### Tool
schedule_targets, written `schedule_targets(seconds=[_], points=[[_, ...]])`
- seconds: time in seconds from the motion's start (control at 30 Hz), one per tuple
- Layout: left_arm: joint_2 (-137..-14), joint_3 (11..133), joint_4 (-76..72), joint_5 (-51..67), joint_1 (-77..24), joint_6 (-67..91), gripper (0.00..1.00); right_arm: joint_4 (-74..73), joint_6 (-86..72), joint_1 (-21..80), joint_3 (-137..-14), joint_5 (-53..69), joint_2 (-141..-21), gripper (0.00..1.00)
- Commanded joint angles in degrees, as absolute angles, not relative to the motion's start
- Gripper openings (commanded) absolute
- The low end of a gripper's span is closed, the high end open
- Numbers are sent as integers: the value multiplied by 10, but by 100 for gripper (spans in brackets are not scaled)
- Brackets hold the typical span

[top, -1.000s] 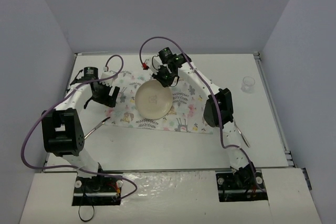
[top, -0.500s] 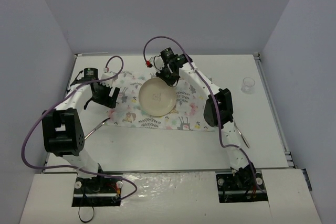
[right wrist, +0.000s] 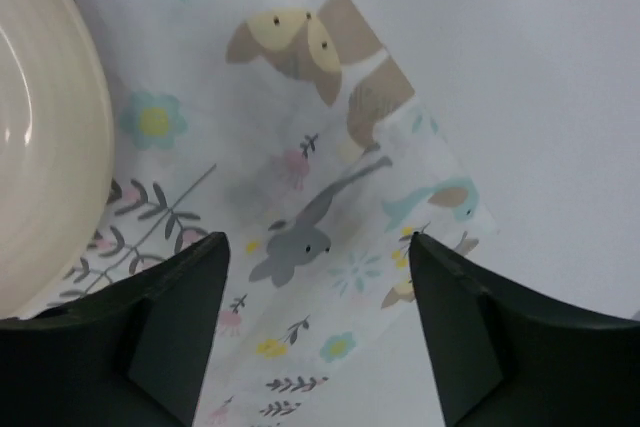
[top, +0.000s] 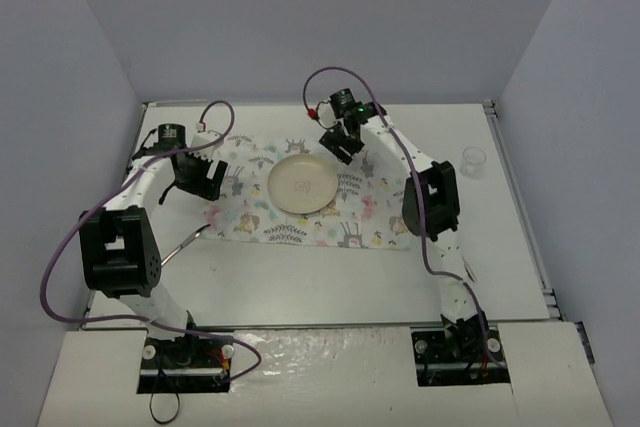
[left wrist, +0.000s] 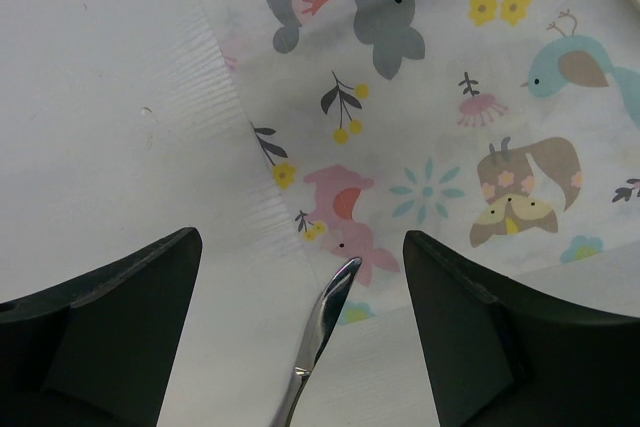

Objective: Set the dinner table for one person

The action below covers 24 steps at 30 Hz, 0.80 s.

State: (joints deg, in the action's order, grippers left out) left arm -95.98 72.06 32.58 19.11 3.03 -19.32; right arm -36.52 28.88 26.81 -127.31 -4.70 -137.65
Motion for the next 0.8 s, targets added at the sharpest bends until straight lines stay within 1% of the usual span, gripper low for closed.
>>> schedule_targets(seconds=[0.0,0.13,0.17,0.23,0.27,0.4,0.47,0.77], points=[[-940,750,313,202,33,-191,79,-340,265,238,-1139,7,-1195,62],[-930,735,293,191,34,-176,79,-337,284,234,-975,31,-1138,56],[-928,732,288,177,34,-171,79,-337,289,233,-948,39,-1131,52],[-925,730,280,132,34,-160,79,-337,295,231,-911,56,-1128,41],[-925,729,282,111,35,-158,79,-337,297,231,-894,66,-1127,36],[-901,695,269,72,42,-155,79,-336,288,233,-855,116,-1127,33],[-884,669,256,60,46,-155,79,-336,288,233,-844,125,-1132,34],[-842,563,186,56,55,-153,79,-329,280,231,-821,95,-1173,34]])
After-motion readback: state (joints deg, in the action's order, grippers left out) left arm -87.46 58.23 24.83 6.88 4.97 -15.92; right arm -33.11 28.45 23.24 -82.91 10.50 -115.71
